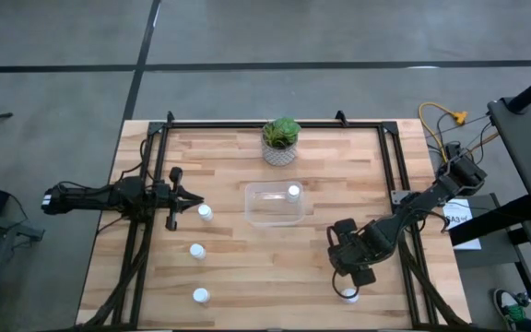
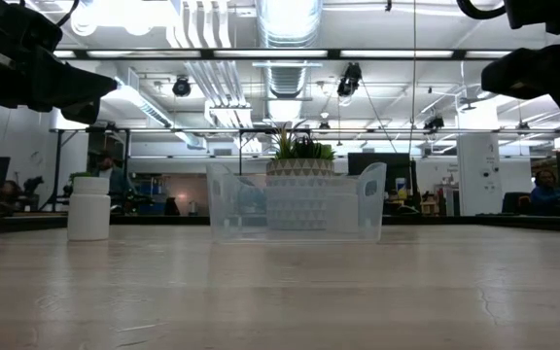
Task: Pick and place pill bottles into a basket
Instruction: Put the white medicine bottle into the transparent bin
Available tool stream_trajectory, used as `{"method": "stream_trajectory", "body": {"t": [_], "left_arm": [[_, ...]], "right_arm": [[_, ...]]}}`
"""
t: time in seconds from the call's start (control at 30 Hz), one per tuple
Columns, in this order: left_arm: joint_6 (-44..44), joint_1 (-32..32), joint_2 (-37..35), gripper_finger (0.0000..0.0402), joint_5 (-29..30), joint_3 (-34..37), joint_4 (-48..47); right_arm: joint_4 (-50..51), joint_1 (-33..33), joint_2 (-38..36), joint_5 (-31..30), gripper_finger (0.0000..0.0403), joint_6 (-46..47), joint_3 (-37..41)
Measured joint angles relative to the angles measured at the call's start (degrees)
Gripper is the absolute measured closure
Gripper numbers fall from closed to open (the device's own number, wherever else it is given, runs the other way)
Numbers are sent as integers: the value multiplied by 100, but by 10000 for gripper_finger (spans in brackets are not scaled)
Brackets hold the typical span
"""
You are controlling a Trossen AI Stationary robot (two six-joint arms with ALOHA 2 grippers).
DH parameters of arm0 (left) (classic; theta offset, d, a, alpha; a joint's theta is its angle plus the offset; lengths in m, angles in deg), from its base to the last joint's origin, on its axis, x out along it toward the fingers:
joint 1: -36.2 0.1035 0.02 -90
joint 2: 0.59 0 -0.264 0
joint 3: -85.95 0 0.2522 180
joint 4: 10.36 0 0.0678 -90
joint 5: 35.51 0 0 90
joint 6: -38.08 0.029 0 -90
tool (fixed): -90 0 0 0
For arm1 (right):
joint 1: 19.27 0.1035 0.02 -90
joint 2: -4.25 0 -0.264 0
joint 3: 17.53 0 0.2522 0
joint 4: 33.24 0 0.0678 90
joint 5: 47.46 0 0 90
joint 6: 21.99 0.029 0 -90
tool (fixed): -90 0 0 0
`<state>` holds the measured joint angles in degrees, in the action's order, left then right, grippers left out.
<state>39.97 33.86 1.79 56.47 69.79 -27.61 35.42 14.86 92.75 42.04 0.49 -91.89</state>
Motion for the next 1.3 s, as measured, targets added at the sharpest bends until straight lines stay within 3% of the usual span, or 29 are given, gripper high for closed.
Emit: {"method": "stream_trajectory", "body": {"t": [1.3], "left_arm": [[0, 1, 0, 389, 0, 0, 2]], "right_arm": [[-24, -4, -3, -163, 218, 146, 251]]}}
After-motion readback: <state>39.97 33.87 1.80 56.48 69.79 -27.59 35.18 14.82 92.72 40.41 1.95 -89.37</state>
